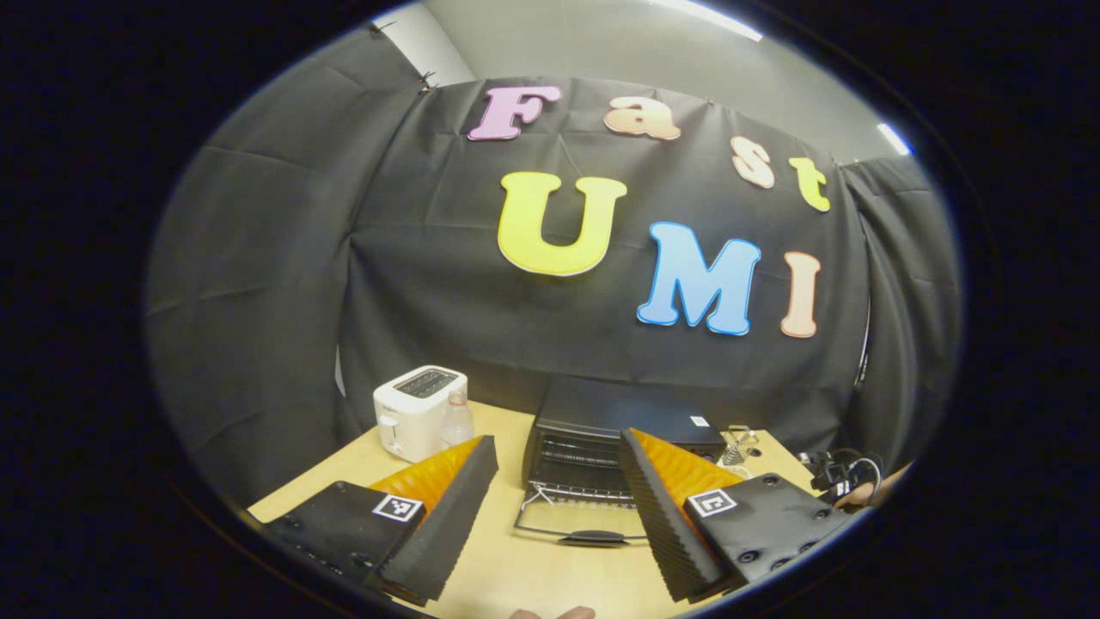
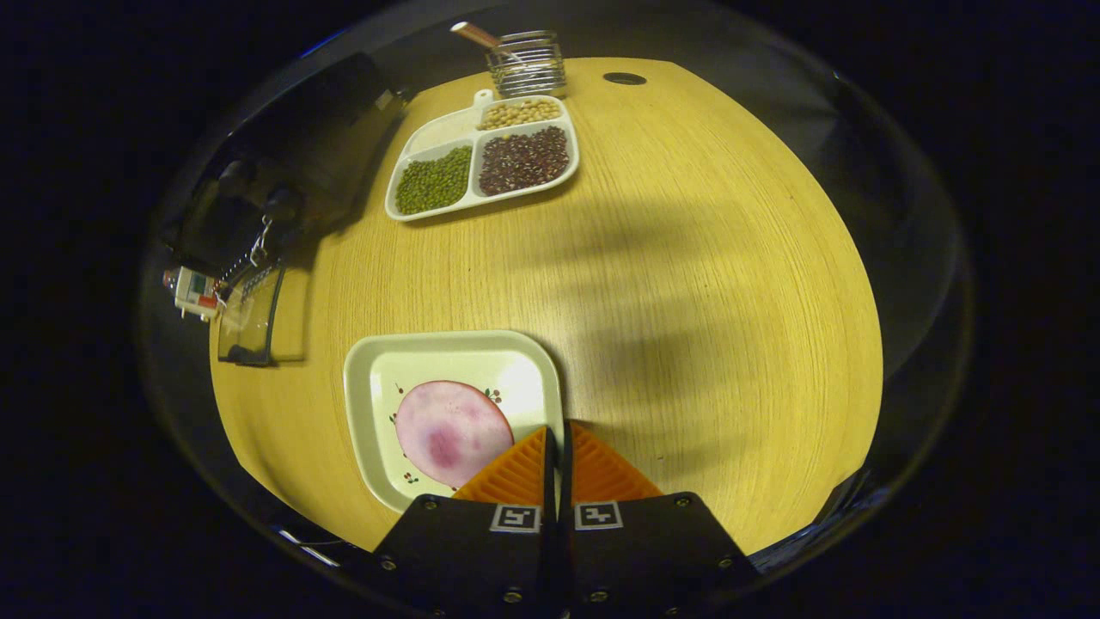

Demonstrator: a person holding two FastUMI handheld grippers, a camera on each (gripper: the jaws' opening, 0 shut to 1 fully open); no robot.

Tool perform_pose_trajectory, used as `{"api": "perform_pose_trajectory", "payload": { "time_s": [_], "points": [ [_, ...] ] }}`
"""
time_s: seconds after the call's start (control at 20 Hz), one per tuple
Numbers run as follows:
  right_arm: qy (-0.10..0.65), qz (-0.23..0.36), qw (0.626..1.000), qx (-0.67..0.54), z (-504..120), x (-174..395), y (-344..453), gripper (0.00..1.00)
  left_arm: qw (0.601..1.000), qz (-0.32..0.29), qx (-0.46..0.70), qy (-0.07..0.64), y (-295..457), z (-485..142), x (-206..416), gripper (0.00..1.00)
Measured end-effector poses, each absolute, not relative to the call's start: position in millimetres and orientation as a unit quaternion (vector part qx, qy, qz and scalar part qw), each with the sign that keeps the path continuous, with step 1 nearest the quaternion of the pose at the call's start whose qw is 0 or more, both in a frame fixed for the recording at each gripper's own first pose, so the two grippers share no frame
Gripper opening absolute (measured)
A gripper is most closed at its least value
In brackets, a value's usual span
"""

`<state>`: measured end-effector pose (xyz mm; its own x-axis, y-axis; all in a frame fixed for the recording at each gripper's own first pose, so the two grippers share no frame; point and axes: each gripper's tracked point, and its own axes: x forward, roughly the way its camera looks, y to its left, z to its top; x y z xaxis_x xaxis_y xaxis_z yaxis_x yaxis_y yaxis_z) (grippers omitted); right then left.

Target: Open the electric oven with the left hand, put the food in, and close the electric oven.

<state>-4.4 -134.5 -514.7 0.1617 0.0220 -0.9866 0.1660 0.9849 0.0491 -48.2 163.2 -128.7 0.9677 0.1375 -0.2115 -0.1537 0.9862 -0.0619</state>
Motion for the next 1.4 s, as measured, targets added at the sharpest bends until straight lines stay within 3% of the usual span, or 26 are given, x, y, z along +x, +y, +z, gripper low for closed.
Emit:
{"api": "perform_pose_trajectory", "payload": {
  "time_s": [0.35,0.65,1.3,1.35,1.4],
  "points": [
    [0.621,-0.05,0.754,0.211,-491,-25,-165,0.0,0.992,0.026,-0.054,0.115,186,-118,-32,0.96],
    [0.592,-0.036,0.73,0.339,-487,-59,-169,0.0,0.993,0.048,-0.045,0.1,182,-108,-24,1.0],
    [0.526,0.009,0.719,0.455,-463,-66,-155,0.0,0.994,0.044,-0.031,0.092,150,-101,-12,1.0],
    [0.519,0.014,0.719,0.463,-458,-66,-152,0.0,0.995,0.042,-0.029,0.091,150,-100,-11,0.96],
    [0.513,0.017,0.718,0.469,-452,-66,-149,0.0,0.995,0.04,-0.027,0.091,150,-99,-10,1.0]
  ]
}}
